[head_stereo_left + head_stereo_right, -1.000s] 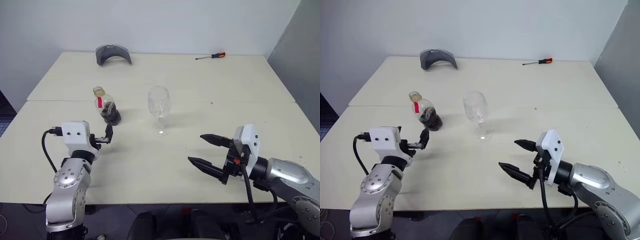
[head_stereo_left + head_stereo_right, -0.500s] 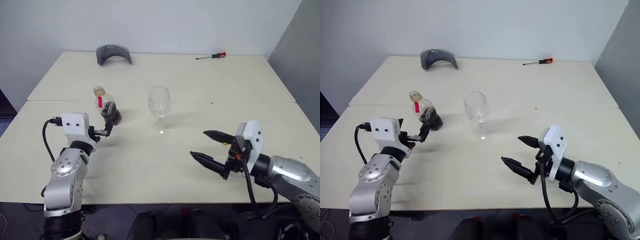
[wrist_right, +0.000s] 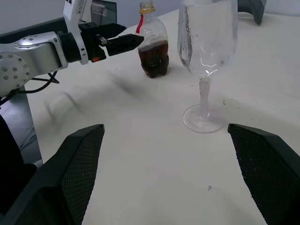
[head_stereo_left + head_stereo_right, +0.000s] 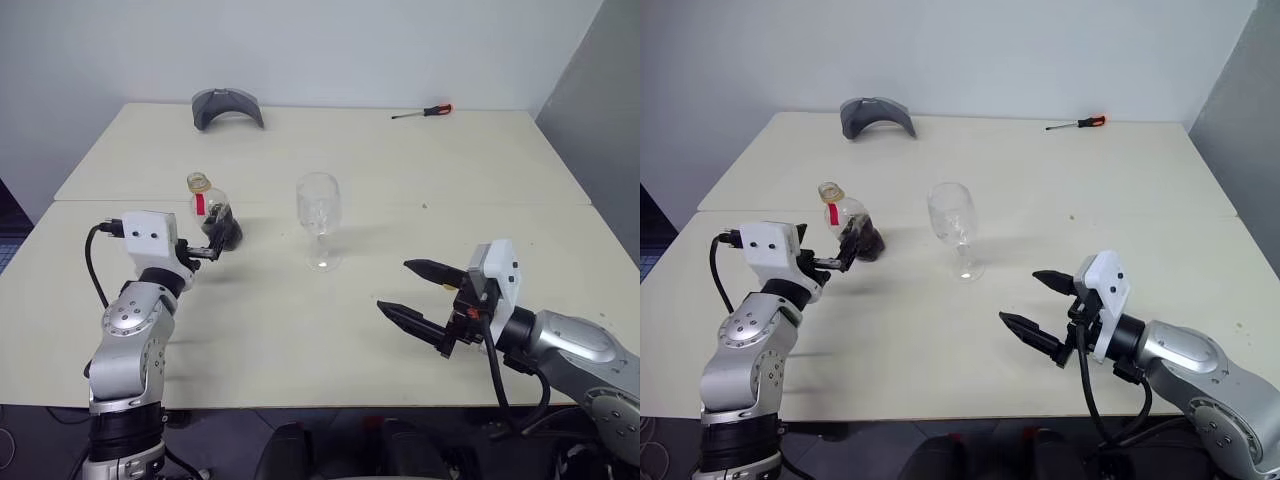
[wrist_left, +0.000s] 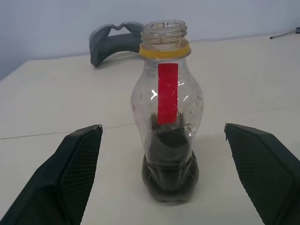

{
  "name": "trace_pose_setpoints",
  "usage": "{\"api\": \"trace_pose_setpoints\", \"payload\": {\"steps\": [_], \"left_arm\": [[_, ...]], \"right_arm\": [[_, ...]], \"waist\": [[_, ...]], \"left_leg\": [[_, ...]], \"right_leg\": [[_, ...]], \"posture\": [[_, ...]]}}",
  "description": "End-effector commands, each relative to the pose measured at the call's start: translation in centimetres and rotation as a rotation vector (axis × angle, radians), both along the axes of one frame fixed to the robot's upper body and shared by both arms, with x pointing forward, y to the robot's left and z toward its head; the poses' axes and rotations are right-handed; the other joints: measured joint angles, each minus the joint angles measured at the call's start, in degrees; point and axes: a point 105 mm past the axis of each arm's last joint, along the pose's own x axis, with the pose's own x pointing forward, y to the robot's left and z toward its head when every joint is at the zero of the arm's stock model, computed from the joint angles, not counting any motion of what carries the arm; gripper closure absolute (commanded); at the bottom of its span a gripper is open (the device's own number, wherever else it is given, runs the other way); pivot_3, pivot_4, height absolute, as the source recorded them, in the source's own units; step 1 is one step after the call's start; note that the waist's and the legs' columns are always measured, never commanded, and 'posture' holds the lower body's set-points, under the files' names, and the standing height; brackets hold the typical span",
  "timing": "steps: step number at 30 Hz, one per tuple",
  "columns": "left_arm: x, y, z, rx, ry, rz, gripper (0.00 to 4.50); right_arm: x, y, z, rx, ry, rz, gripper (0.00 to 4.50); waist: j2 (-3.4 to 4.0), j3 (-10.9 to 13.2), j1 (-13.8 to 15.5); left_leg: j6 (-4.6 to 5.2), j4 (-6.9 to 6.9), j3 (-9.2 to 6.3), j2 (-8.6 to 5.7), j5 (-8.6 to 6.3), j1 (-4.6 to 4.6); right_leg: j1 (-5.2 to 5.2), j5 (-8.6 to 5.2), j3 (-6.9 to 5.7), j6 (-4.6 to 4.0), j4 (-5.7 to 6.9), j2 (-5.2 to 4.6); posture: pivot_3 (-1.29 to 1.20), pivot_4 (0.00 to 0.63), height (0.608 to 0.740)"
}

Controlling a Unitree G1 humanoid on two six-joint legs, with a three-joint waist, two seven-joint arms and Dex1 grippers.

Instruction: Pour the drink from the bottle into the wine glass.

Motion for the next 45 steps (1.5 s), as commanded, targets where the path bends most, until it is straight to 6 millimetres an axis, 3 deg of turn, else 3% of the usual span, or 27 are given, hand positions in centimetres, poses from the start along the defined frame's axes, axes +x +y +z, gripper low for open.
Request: {"api": "trace_pose_setpoints", "payload": {"steps": [1, 9, 14, 24, 45], "left_arm": [[-0.1, -0.2, 1.1, 0.057, -0.043, -0.010, 0.00], [0.5, 0.8, 1.0, 0.044, -0.037, -0.002, 0.00], [0.9, 0.4, 0.0, 0.036, -0.017, -0.042, 0.00], [3.2, -0.9, -0.4, 0.038, -0.039, -0.112, 0.00], [7.3, 0.4, 0.2, 0.047, -0.087, -0.098, 0.00]], "right_arm": [[0.1, 0.5, 0.9, 0.007, -0.053, 0.018, 0.01], [0.1, 1.0, 1.3, 0.004, -0.068, 0.029, 0.01], [0.2, 1.1, 1.4, 0.005, -0.067, 0.024, 0.01], [0.5, 1.6, 1.9, 0.012, -0.076, 0.025, 0.01], [0.5, 1.4, 1.3, 0.014, -0.063, 0.015, 0.01]], "waist": [[0.00, 0.0, 0.0], [0.00, 0.0, 0.0], [0.00, 0.0, 0.0], [-0.01, 0.0, 0.0], [-0.01, 0.0, 0.0]], "left_leg": [[0.00, 0.00, 0.00, 0.00, 0.00, 0.01], [0.00, 0.00, 0.00, 0.00, 0.00, 0.00], [0.00, 0.00, 0.00, 0.00, 0.00, 0.00], [0.00, 0.02, 0.00, 0.00, 0.00, -0.02], [0.00, 0.06, -0.01, -0.02, 0.00, -0.05]], "right_leg": [[0.00, 0.00, 0.00, 0.00, 0.00, 0.00], [0.00, 0.00, 0.00, 0.00, 0.00, 0.00], [0.00, 0.00, 0.00, 0.00, 0.01, 0.00], [-0.01, 0.00, -0.02, 0.00, 0.01, -0.01], [-0.03, 0.01, -0.06, 0.00, 0.02, -0.01]], "posture": [[0.00, 0.150, 0.740], [0.00, 0.150, 0.740], [0.00, 0.150, 0.740], [0.00, 0.150, 0.740], [0.00, 0.150, 0.740]]}}
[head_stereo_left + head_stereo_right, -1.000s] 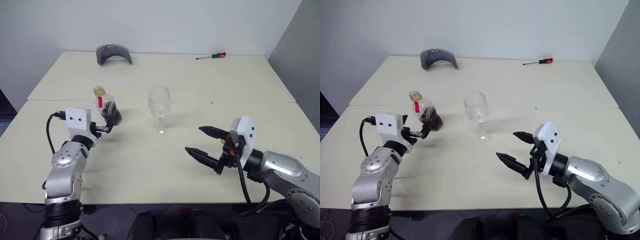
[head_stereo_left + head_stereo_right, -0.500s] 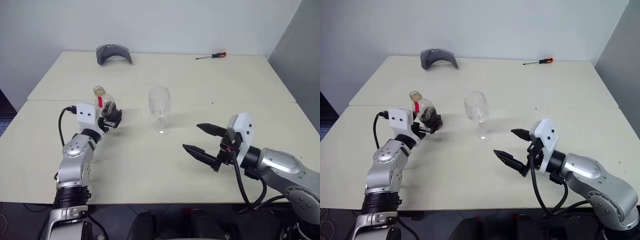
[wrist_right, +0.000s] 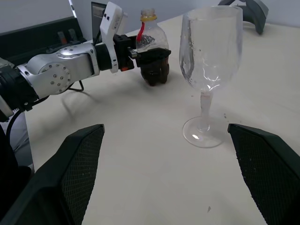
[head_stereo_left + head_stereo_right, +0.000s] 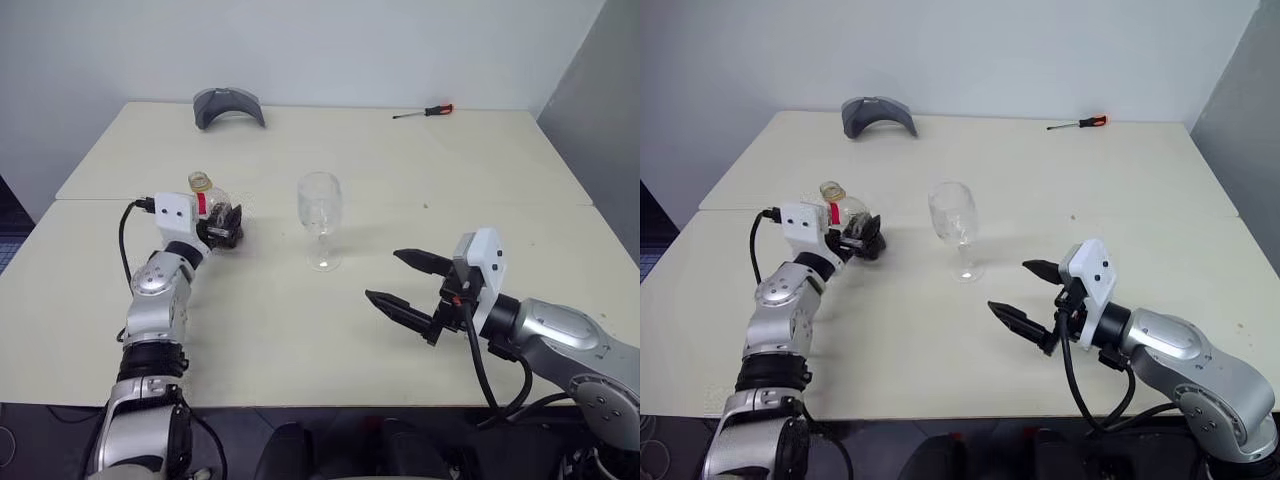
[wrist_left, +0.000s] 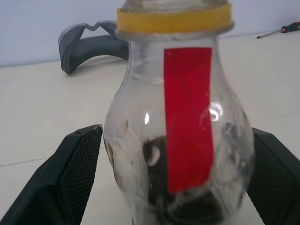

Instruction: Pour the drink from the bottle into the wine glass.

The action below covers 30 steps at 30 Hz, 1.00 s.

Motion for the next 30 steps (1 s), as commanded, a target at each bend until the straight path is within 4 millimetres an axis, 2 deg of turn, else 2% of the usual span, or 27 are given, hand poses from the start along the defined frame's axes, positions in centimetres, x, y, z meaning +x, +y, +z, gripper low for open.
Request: {"api": "trace_pose_setpoints", "payload": {"steps": [1, 5, 6, 9, 15, 18, 27, 30], "left_arm": [[0.6, -0.1, 1.2, 0.033, -0.049, -0.015, 0.00], [1.3, -0.7, 1.1, 0.022, -0.053, -0.037, 0.00], [1.4, -0.8, 1.0, 0.019, -0.052, -0.045, 0.19], [1.5, -1.2, 0.8, 0.016, -0.049, -0.064, 0.86], [1.6, -1.2, 0.8, 0.012, -0.052, -0.076, 2.81], [1.7, -1.1, 0.9, 0.013, -0.055, -0.075, 3.43], [1.5, -1.5, 1.9, 0.064, -0.059, -0.116, 3.47], [1.2, -2.7, 3.3, 0.123, -0.073, -0.196, 3.47]], "right_arm": [[-0.3, 0.1, 0.5, 0.014, -0.033, 0.010, 0.01], [-0.3, 0.1, 0.4, 0.008, -0.033, 0.006, 0.01], [-0.3, 0.0, 0.4, 0.006, -0.035, 0.004, 0.00], [-0.3, -0.2, 0.4, 0.004, -0.037, 0.001, 0.00], [-0.4, -0.3, 0.4, 0.008, -0.034, -0.001, 0.00], [-0.4, -0.3, 0.3, 0.008, -0.034, -0.001, 0.00], [0.0, -0.1, 0.2, 0.019, -0.045, -0.007, 0.00], [0.1, 0.0, 0.9, 0.029, -0.068, -0.007, 0.00]], "waist": [[0.00, 0.0, 0.0], [0.00, 0.0, 0.0], [0.00, 0.0, 0.0], [0.00, 0.0, 0.0], [-0.01, 0.0, 0.0], [0.00, 0.0, 0.0], [0.00, 0.0, 0.0], [-0.02, 0.0, 0.0]], "left_leg": [[0.00, 0.00, 0.00, 0.00, 0.00, 0.00], [0.00, 0.01, 0.00, -0.01, 0.00, -0.01], [0.00, 0.01, 0.00, -0.01, 0.00, -0.02], [-0.01, 0.01, 0.00, 0.00, 0.01, -0.02], [-0.01, 0.01, 0.00, 0.00, 0.01, -0.02], [-0.01, 0.01, -0.01, 0.00, 0.01, -0.02], [-0.02, 0.02, 0.00, 0.00, 0.01, -0.03], [-0.04, 0.03, -0.01, 0.00, 0.02, -0.06]], "right_leg": [[0.00, 0.00, 0.00, 0.00, 0.00, 0.00], [0.00, 0.00, -0.01, 0.00, 0.00, 0.00], [-0.01, 0.00, -0.01, 0.00, 0.00, 0.00], [-0.01, 0.00, -0.01, 0.00, 0.00, 0.00], [-0.01, 0.00, -0.01, 0.00, 0.01, 0.00], [-0.01, 0.00, -0.02, 0.00, 0.01, 0.00], [-0.02, 0.00, -0.02, 0.00, 0.01, 0.00], [-0.05, 0.00, -0.02, 0.00, 0.02, 0.00]], "posture": [[0.00, 0.150, 0.740], [0.00, 0.150, 0.740], [0.00, 0.150, 0.740], [0.00, 0.150, 0.740], [0.00, 0.150, 0.740], [0.00, 0.150, 0.740], [0.00, 0.150, 0.740], [0.00, 0.150, 0.740]]}}
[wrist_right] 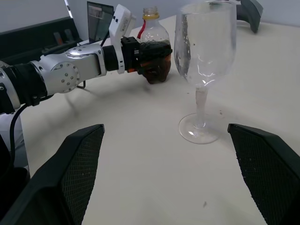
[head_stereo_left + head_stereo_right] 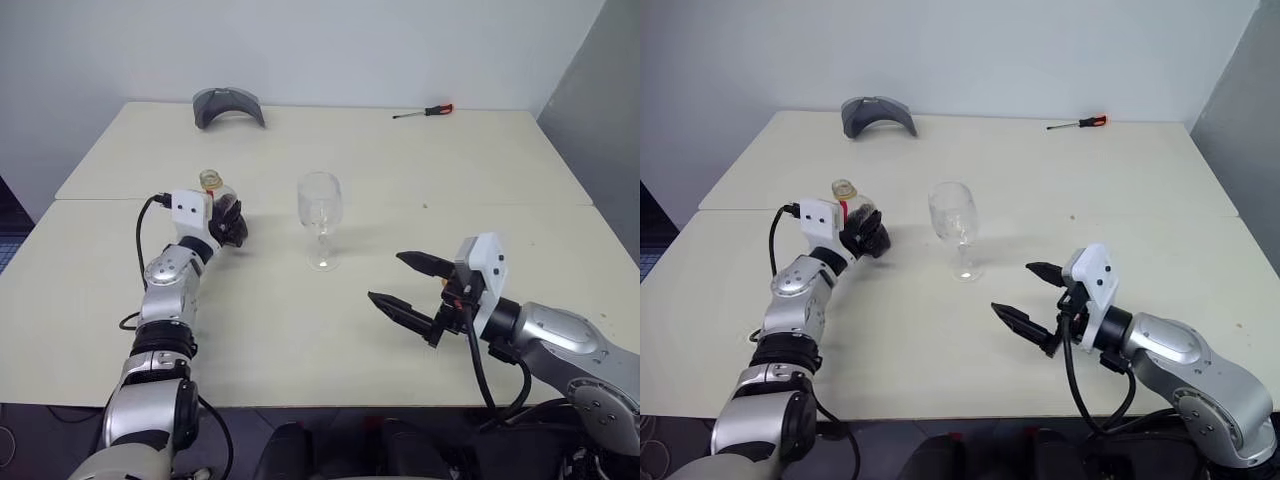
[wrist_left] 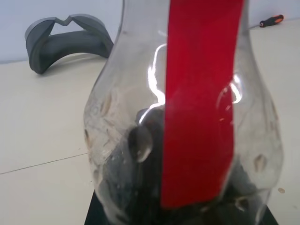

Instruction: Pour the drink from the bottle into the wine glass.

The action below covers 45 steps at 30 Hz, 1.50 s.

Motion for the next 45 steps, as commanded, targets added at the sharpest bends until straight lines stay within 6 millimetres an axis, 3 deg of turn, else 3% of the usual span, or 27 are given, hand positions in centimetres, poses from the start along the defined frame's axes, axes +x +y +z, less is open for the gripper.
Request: {"api": "trace_pose_setpoints", "payload": {"steps": [1, 5, 9, 17, 25, 34, 45], "left_arm": [[-0.3, -1.6, 4.4, 0.101, -0.109, -0.111, 3.47], [-0.8, -2.8, 6.7, 0.148, -0.131, -0.204, 3.47], [-1.1, -4.1, 7.7, 0.240, -0.140, -0.292, 3.47], [-0.5, -5.4, 11.4, 0.381, -0.216, -0.399, 3.47], [0.3, -6.7, 13.3, 0.529, -0.282, -0.465, 3.47], [0.9, -8.3, 15.0, 0.697, -0.373, -0.495, 3.47], [0.6, -9.2, 15.4, 0.893, -0.447, -0.539, 3.47]], "right_arm": [[0.1, 0.3, 1.8, 0.023, -0.077, 0.005, 0.00], [0.6, 0.5, 3.1, 0.030, -0.111, 0.000, 0.00], [1.9, 0.4, 4.6, 0.052, -0.134, -0.037, 0.00], [4.0, 0.7, 7.5, 0.120, -0.150, -0.118, 0.00], [5.1, 1.4, 8.0, 0.127, -0.150, -0.123, 0.00], [6.1, 2.1, 6.9, 0.057, -0.164, -0.106, 0.00], [6.3, 2.4, 7.2, 0.068, -0.177, -0.103, 0.00]], "waist": [[-0.01, 0.0, 0.0], [-0.01, 0.0, 0.0], [-0.01, 0.0, 0.0], [-0.02, 0.0, 0.0], [-0.01, 0.0, -0.1], [-0.01, 0.0, -0.2], [-0.01, 0.0, -0.3]], "left_leg": [[-0.03, 0.01, 0.00, 0.00, 0.02, -0.01], [-0.10, 0.02, -0.01, 0.00, 0.06, -0.01], [-0.10, 0.03, 0.01, 0.00, 0.06, 0.00], [-0.09, 0.02, 0.02, -0.02, 0.06, -0.07], [0.02, 0.02, 0.03, -0.04, 0.00, -0.07], [0.03, 0.02, 0.04, -0.06, 0.00, -0.14], [0.03, 0.02, 0.05, -0.05, 0.00, -0.14]], "right_leg": [[0.00, 0.00, 0.00, 0.00, 0.00, 0.00], [-0.02, 0.00, 0.00, 0.00, 0.01, 0.00], [-0.02, 0.00, 0.01, 0.00, 0.01, 0.00], [-0.08, 0.00, 0.01, -0.01, 0.00, 0.00], [-0.10, 0.00, 0.01, -0.01, 0.02, 0.00], [-0.16, 0.00, 0.01, -0.01, 0.02, -0.01], [-0.19, 0.00, 0.01, -0.01, 0.03, -0.01]], "posture": [[0.00, 0.150, 0.740], [0.00, 0.150, 0.740], [0.00, 0.150, 0.740], [0.00, 0.150, 0.740], [0.00, 0.150, 0.740], [0.00, 0.150, 0.740], [0.00, 0.150, 0.740]]}}
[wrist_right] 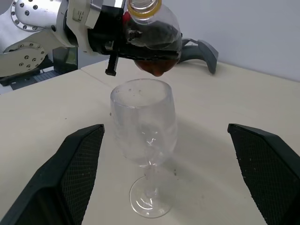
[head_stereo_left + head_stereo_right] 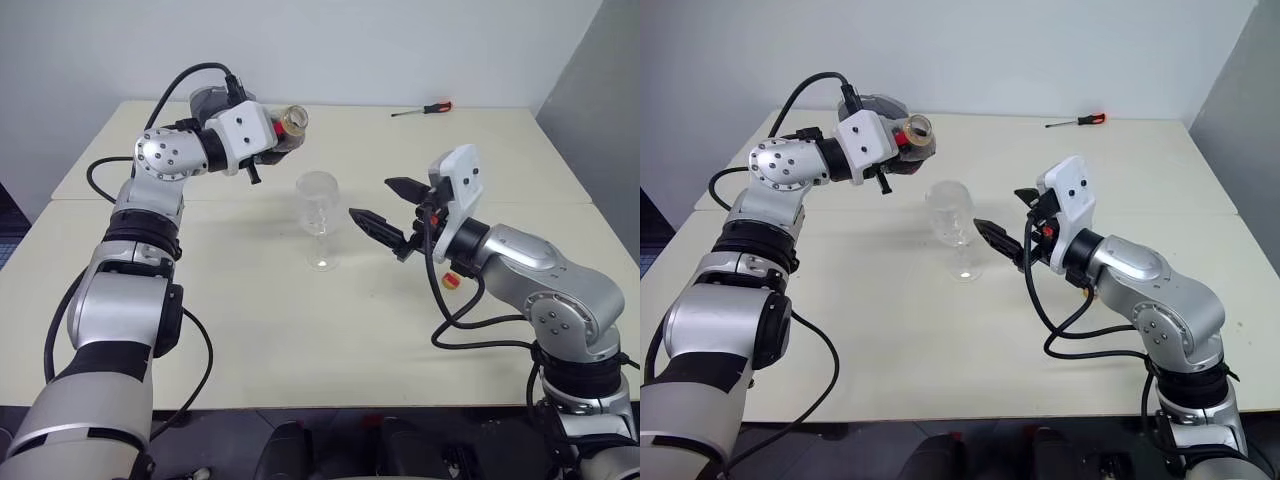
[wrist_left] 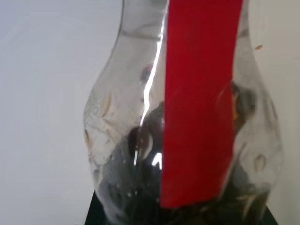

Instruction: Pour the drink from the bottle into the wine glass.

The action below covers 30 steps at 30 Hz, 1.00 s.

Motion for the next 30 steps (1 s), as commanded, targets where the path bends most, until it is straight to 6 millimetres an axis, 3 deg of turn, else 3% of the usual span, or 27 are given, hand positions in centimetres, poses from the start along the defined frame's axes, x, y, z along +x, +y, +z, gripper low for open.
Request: {"api": "trace_pose_setpoints", "payload": {"steps": [1, 8, 14, 30], "left_arm": [[-0.5, -0.4, 2.7, 0.043, -0.121, -0.025, 3.47], [-0.4, 0.2, 2.6, 0.062, -0.126, -0.005, 3.47], [-0.6, 0.5, 2.0, 0.179, -0.175, -0.007, 3.47], [-0.6, 0.0, 3.4, 0.260, -0.278, -0.002, 3.47]], "right_arm": [[-0.2, 0.2, 1.6, 0.017, -0.065, 0.010, 0.00], [0.0, 0.3, 1.6, 0.009, -0.069, 0.014, 0.00], [0.1, 0.7, 1.9, 0.014, -0.074, 0.030, 0.00], [0.0, 1.0, 1.9, 0.009, -0.082, 0.041, 0.00]], "waist": [[0.00, 0.0, 0.0], [0.00, 0.0, -0.1], [0.00, 0.0, -0.2], [0.00, 0.0, -0.5]], "left_leg": [[0.00, 0.00, -0.01, 0.00, 0.00, 0.00], [-0.01, 0.00, 0.01, -0.01, 0.00, 0.00], [-0.02, 0.00, 0.00, 0.00, 0.01, -0.01], [-0.07, 0.00, 0.01, 0.00, 0.04, -0.02]], "right_leg": [[0.00, 0.00, -0.01, 0.00, 0.00, 0.00], [-0.01, 0.00, 0.01, 0.00, 0.00, 0.00], [-0.03, 0.00, 0.00, 0.00, 0.01, 0.00], [-0.03, 0.00, -0.01, 0.00, 0.02, -0.01]], "posture": [[0.00, 0.150, 0.740], [0.00, 0.150, 0.740], [0.00, 0.150, 0.740], [0.00, 0.150, 0.740]]}}
